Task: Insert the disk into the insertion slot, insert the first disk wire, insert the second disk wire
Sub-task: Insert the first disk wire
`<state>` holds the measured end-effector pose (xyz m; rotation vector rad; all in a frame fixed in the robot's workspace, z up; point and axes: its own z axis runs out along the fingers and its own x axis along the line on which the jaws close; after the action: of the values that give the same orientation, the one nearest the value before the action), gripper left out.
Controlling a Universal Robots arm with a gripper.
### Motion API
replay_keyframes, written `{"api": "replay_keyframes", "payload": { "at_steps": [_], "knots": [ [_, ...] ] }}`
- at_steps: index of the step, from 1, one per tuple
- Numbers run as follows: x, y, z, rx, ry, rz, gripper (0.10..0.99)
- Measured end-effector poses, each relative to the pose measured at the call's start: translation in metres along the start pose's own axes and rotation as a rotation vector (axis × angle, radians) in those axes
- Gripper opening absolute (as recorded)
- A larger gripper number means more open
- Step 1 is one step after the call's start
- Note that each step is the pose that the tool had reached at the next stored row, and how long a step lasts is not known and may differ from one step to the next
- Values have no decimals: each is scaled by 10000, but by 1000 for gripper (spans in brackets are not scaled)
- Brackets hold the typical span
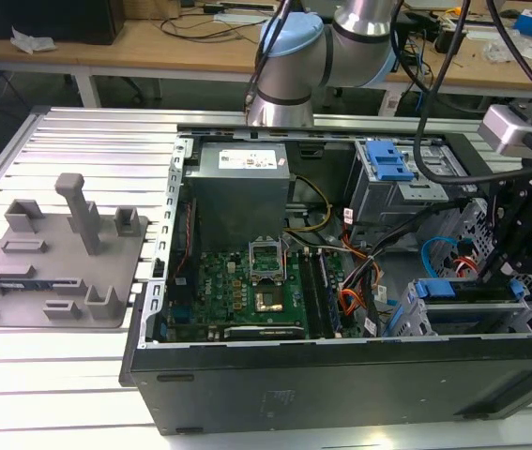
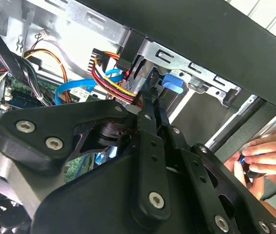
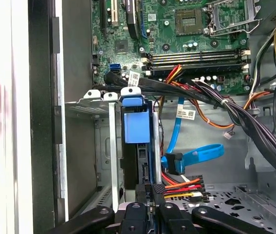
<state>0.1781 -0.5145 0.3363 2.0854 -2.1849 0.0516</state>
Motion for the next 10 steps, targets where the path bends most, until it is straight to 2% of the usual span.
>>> {"api": "replay_keyframes", "payload": {
  "at_steps": [2, 3, 5, 6, 7, 8, 10],
  "knots": [
    [2, 1, -17, -1, -2, 0, 294],
    [6, 4, -56, -2, 1, 2, 294],
    [9, 9, -140, -2, 3, 8, 416],
    [8, 11, -169, -2, 3, 10, 416],
    [-10, 17, -238, -2, 2, 19, 533],
    [-34, 20, -263, -1, 3, 26, 600],
    [-45, 21, -265, -1, 10, 27, 600]
  ]
}}
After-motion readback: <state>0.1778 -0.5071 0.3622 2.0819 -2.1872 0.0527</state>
